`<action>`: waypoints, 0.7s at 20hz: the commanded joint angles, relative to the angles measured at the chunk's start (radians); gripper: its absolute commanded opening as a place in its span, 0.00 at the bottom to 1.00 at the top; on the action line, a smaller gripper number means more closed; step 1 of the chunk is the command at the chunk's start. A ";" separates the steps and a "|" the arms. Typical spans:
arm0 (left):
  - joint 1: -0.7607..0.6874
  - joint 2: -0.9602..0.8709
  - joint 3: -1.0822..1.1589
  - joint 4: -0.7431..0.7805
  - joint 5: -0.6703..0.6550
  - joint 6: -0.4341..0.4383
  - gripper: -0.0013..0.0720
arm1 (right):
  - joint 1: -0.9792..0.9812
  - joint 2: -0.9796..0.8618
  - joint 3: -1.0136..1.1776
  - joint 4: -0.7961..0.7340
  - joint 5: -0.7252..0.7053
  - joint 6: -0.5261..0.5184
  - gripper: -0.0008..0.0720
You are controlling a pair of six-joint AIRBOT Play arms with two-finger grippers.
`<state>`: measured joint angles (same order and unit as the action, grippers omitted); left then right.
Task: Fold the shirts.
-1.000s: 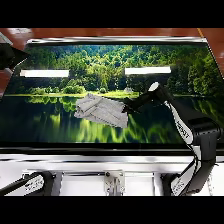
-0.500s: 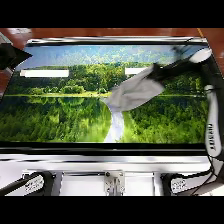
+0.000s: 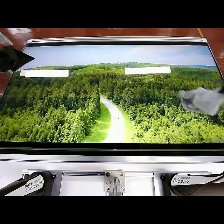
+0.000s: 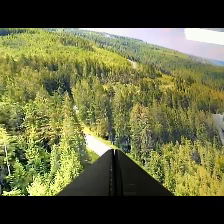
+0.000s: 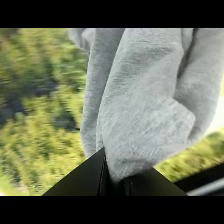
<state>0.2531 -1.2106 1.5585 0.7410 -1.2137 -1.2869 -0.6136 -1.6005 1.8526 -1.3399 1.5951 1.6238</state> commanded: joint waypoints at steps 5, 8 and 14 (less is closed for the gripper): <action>0.000 0.001 0.000 0.000 -0.064 0.000 0.06 | -0.274 0.012 -0.304 -0.208 0.071 -0.080 0.09; 0.000 0.001 0.000 0.000 -0.062 0.000 0.06 | -0.369 0.047 -0.467 -0.207 0.037 -0.084 0.09; 0.000 0.001 0.000 0.000 -0.063 0.000 0.06 | -0.510 0.167 -0.780 -0.237 -0.110 -0.091 0.09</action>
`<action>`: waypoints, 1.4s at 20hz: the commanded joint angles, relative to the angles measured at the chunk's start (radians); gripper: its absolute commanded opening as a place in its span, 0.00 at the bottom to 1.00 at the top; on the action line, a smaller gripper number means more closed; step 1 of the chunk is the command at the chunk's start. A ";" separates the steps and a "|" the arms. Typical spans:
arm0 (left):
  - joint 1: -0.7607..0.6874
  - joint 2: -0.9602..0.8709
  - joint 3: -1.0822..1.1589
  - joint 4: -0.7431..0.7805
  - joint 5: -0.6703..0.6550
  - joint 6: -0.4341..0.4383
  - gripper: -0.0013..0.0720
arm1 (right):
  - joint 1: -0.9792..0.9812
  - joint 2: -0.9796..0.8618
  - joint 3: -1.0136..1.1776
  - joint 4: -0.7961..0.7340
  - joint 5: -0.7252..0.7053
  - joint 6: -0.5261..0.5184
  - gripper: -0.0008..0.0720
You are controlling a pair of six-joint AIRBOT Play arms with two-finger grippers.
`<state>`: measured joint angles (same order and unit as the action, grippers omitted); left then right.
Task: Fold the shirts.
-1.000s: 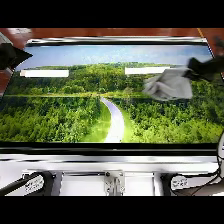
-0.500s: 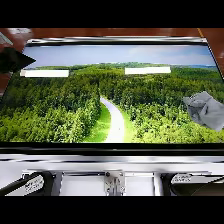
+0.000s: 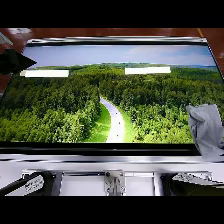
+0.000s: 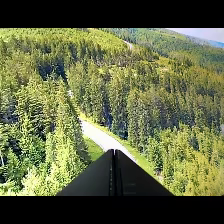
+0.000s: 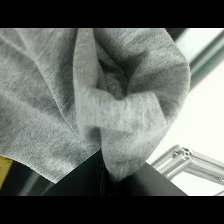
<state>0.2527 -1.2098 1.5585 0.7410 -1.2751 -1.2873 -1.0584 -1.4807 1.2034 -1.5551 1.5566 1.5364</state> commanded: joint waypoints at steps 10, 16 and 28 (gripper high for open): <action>-0.019 0.000 0.000 0.008 0.003 0.059 0.06 | -0.098 0.240 -0.077 0.018 -0.032 0.003 0.83; -0.234 -0.017 0.000 0.440 0.104 -0.033 0.06 | 0.037 0.476 0.191 0.381 -0.387 -0.048 0.83; -0.541 -0.232 0.000 0.777 -0.050 -0.254 0.97 | 0.882 0.283 0.145 0.173 -0.192 0.023 0.83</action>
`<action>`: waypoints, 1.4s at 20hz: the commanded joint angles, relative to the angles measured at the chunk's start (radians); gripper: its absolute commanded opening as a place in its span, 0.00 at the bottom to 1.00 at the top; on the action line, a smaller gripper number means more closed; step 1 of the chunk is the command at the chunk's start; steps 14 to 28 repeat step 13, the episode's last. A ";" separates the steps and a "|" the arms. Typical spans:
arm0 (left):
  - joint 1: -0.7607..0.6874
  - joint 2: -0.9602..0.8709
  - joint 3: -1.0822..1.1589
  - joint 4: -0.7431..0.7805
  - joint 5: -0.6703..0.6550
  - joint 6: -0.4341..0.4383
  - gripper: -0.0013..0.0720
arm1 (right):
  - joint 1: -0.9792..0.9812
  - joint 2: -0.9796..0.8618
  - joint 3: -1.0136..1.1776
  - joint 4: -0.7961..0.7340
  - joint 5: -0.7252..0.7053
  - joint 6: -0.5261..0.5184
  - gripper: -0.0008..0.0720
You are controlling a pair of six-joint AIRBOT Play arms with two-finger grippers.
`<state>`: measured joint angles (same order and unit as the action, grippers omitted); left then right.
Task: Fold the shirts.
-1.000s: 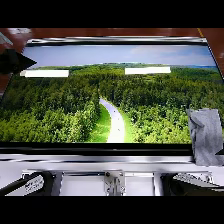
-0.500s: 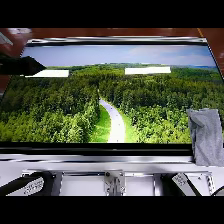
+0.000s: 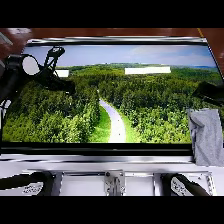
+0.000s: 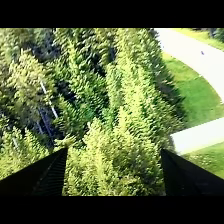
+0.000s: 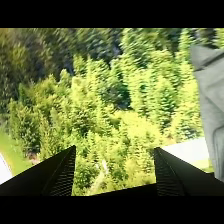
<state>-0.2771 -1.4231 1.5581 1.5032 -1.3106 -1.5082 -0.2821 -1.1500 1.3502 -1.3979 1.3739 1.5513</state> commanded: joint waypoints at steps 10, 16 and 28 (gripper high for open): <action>-0.011 -0.051 0.000 0.016 0.016 -0.068 0.97 | 0.173 -0.058 -0.002 0.126 -0.051 0.008 0.83; -0.011 -0.051 0.000 0.016 0.017 -0.068 0.97 | 0.173 -0.058 -0.002 0.126 -0.051 0.008 0.83; -0.011 -0.051 0.000 0.016 0.017 -0.068 0.97 | 0.173 -0.058 -0.002 0.126 -0.051 0.008 0.83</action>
